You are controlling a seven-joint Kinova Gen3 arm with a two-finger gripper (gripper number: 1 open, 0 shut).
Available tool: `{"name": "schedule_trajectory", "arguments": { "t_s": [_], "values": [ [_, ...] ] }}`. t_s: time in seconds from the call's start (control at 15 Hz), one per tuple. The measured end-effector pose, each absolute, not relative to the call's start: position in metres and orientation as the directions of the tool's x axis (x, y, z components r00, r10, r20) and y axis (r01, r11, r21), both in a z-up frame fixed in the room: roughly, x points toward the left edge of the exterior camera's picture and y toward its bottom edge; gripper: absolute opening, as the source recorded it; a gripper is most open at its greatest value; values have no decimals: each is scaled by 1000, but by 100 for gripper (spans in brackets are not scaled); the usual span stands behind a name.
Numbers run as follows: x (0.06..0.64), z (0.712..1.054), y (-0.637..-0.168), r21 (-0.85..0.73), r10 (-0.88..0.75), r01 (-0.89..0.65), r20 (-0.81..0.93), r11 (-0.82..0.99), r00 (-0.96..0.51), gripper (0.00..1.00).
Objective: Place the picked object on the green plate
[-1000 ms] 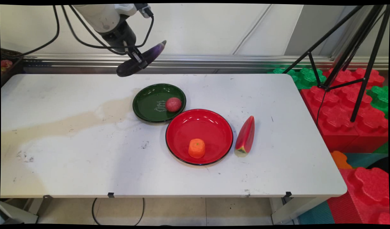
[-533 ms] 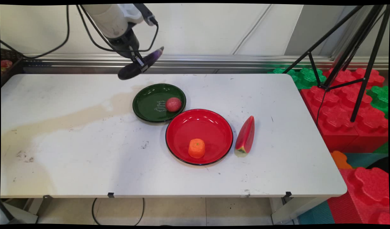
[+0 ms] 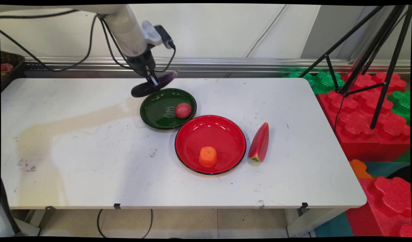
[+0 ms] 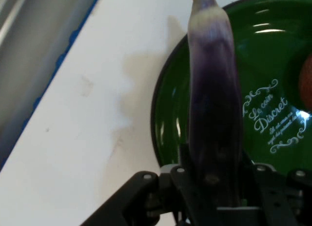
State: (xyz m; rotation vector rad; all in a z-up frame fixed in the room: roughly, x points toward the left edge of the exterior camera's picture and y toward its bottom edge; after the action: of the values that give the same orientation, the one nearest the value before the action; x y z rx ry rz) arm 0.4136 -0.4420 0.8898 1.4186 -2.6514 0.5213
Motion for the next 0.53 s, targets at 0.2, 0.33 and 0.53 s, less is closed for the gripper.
{"name": "schedule_trajectory", "arguments": {
  "t_s": [0.2,0.33,0.53],
  "values": [
    [410,873,-452,-242,-781,-810,225,534,-583,0],
    [408,864,-457,-235,-776,-804,219,546,-591,0],
    [405,854,-463,-228,-770,-797,213,560,-602,0]
  ]
}}
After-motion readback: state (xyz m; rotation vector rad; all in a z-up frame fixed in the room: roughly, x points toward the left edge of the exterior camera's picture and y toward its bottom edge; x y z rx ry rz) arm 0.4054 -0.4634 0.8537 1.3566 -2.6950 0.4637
